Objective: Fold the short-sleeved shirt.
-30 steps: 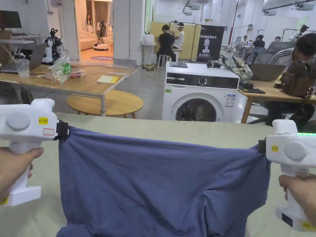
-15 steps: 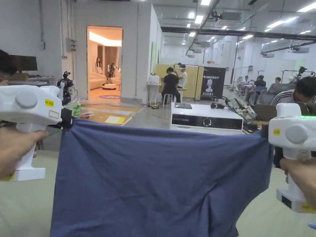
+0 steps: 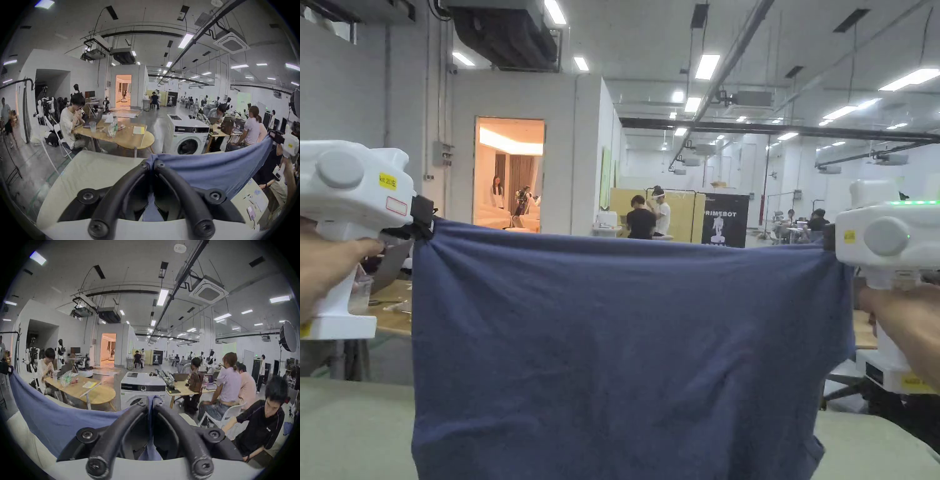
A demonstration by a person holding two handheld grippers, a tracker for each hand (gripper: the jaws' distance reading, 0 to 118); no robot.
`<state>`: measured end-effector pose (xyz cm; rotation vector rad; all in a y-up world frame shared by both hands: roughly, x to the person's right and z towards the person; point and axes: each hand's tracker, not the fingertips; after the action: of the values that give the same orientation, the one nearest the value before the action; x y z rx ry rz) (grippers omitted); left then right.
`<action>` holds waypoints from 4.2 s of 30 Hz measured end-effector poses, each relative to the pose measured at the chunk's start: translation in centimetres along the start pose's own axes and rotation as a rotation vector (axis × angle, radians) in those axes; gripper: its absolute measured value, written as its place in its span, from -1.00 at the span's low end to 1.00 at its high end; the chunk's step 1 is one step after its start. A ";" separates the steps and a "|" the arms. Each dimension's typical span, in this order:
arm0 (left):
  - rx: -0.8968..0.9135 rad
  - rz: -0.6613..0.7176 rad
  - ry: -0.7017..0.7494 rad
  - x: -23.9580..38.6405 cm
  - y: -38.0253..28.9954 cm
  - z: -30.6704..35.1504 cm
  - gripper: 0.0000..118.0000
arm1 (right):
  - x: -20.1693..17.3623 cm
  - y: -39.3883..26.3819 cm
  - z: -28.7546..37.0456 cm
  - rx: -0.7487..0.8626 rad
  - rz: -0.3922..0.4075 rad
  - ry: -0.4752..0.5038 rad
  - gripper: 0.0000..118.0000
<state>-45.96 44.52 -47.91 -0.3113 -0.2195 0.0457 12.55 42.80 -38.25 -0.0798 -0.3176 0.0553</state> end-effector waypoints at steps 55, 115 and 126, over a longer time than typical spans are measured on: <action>-0.523 0.076 -0.110 -1.8 -44.7 17.7 -1.00 | 2.5 -36.9 28.4 -0.544 0.130 0.071 -1.00; -0.546 0.051 0.012 1.8 -49.8 19.2 -1.00 | -5.7 -42.7 31.4 -0.337 0.015 0.133 -1.00; -0.891 0.152 0.081 -1.4 -54.3 16.9 -0.07 | -5.8 -44.3 31.5 -0.413 0.040 0.145 -1.00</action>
<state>-50.43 -2.22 -15.78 -1.2152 -0.1237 0.0842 -1.01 0.53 -6.35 -0.4980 -0.1786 0.0229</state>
